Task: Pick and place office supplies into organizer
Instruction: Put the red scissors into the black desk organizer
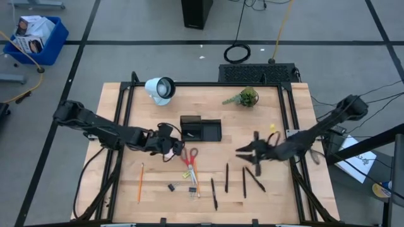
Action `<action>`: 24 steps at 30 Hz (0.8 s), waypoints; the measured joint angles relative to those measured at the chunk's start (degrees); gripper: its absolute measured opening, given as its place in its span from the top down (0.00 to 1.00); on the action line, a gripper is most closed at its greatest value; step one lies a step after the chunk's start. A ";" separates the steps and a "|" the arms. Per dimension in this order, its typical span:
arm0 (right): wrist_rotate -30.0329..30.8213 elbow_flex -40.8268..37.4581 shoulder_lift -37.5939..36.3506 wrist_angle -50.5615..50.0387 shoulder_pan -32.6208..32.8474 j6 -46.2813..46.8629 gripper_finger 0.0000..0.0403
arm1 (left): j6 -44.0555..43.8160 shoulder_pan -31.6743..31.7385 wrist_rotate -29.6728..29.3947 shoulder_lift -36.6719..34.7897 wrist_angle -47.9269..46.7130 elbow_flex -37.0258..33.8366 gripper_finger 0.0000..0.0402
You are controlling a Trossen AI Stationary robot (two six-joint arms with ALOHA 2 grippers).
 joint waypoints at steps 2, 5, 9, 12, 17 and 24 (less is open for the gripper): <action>1.56 -2.99 -5.60 1.90 0.45 -1.79 0.78 | -3.27 0.04 1.66 3.73 3.36 0.15 0.54; 1.52 -8.17 -10.83 9.75 0.60 -2.18 0.78 | -2.49 -0.02 5.08 6.77 4.91 -0.14 0.54; -1.40 -16.38 -15.87 20.47 2.01 -6.94 0.78 | 0.37 -0.61 6.87 7.48 6.75 0.00 0.54; -6.38 -20.68 -17.28 26.08 2.97 -6.64 0.78 | -0.98 -1.59 8.79 7.33 10.44 0.03 0.54; -7.90 -20.43 -17.87 26.31 3.35 -6.81 0.78 | -0.29 -2.27 14.16 7.15 17.21 0.05 0.54; -8.64 -20.52 -18.06 26.01 3.33 -7.05 0.78 | -13.07 -4.04 5.99 7.15 16.31 0.05 0.54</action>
